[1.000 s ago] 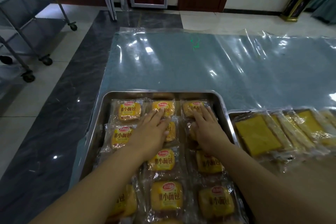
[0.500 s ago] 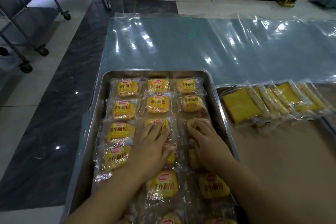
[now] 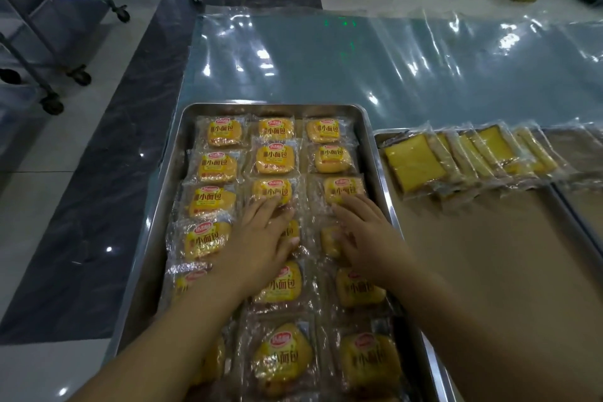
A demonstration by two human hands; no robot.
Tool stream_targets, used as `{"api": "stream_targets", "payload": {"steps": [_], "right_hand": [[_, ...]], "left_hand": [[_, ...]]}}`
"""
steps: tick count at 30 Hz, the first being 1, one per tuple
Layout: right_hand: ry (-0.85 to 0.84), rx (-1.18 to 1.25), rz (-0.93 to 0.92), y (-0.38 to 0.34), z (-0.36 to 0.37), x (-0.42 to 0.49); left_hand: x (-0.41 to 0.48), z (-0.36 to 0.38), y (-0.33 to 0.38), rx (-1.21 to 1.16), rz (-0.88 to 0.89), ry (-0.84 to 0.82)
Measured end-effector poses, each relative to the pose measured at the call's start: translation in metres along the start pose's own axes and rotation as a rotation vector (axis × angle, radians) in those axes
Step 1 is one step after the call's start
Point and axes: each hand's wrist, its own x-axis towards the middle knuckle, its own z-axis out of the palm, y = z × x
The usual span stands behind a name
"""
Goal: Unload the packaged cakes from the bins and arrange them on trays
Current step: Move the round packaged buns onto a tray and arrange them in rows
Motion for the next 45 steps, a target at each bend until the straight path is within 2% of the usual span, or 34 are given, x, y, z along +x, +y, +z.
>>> {"api": "stream_targets", "payload": {"steps": [4,9,15,17,19,22,24,26,30,38,45], "right_hand": [[-0.097,-0.038,-0.009,-0.003,0.009,-0.039],[-0.322,-0.193,0.021,-0.006,0.026,-0.059],[-0.321,-0.181,0.049,-0.013,0.027,-0.054],[-0.3,-0.139,0.045,-0.014,0.023,-0.055],[-0.235,-0.062,0.037,-0.016,0.018,-0.056],[-0.15,0.02,0.022,-0.022,0.01,-0.06],[-0.115,0.043,0.007,-0.028,0.009,-0.061],[-0.082,0.038,-0.02,-0.033,0.009,-0.06],[-0.034,0.069,0.005,-0.043,0.012,-0.058],[0.055,0.086,0.024,-0.052,0.011,-0.063],[0.17,0.116,0.046,-0.042,-0.01,-0.077]], "left_hand": [[-0.036,0.009,0.012,0.034,-0.036,0.049],[-0.054,0.027,0.018,0.158,-0.002,-0.057],[-0.051,0.023,0.017,0.22,-0.007,-0.078],[-0.051,0.019,0.017,0.199,-0.006,-0.08],[-0.057,0.015,0.018,0.158,-0.038,-0.001],[-0.069,0.008,0.012,0.159,-0.218,0.154],[-0.075,0.004,0.002,0.15,-0.366,0.144],[-0.078,0.002,-0.011,0.146,-0.433,0.055],[-0.079,-0.001,-0.03,0.119,-0.389,-0.054],[-0.086,-0.009,-0.045,0.108,-0.259,-0.036],[-0.074,-0.029,-0.005,0.122,-0.17,0.142]]}}
